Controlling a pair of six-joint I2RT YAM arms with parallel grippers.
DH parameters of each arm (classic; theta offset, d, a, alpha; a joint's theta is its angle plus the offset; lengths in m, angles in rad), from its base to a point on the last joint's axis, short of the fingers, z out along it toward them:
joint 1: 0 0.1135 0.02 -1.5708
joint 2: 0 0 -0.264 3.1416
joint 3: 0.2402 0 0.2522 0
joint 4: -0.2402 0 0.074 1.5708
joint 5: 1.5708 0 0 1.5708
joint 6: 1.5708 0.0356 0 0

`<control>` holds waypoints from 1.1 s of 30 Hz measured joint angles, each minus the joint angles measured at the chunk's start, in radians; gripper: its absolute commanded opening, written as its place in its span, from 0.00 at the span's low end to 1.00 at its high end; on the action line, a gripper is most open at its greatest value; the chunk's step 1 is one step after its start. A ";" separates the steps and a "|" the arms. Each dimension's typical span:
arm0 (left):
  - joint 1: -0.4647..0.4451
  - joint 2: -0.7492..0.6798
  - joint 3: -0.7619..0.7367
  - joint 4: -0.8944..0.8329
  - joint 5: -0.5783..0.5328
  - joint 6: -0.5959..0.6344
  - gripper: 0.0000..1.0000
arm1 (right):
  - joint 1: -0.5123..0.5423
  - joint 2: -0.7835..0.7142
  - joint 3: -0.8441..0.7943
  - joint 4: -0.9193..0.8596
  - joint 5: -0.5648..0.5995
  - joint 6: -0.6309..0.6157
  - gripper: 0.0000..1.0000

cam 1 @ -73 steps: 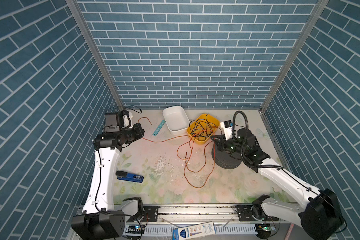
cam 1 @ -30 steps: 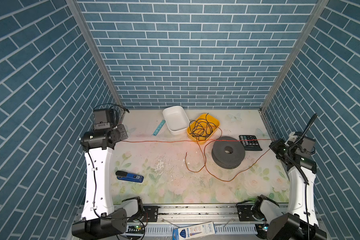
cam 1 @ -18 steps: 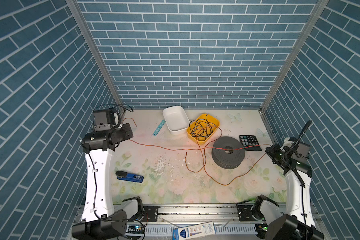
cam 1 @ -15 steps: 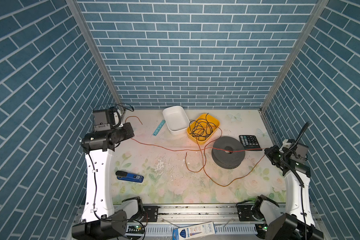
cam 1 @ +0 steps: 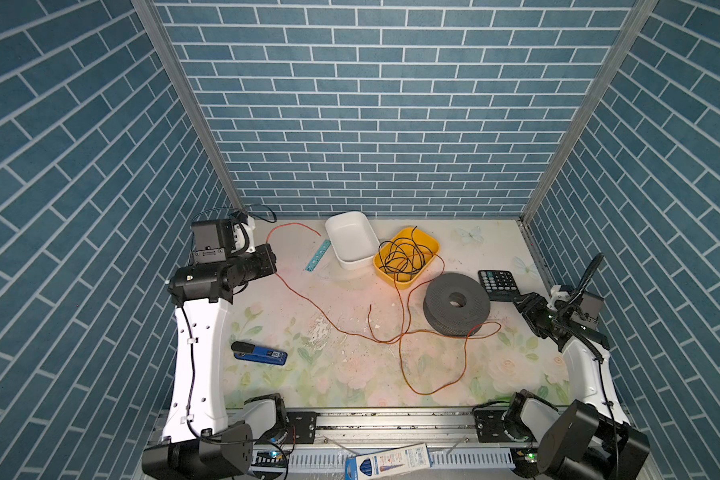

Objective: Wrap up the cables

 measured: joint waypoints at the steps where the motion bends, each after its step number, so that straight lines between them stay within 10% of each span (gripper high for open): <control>1: -0.003 -0.004 -0.015 0.006 0.005 -0.004 0.10 | 0.015 0.015 0.000 0.023 -0.019 0.005 0.72; 33: -0.021 -0.013 -0.103 0.042 0.044 -0.024 0.10 | 0.242 0.504 -0.115 0.741 -0.195 0.186 0.48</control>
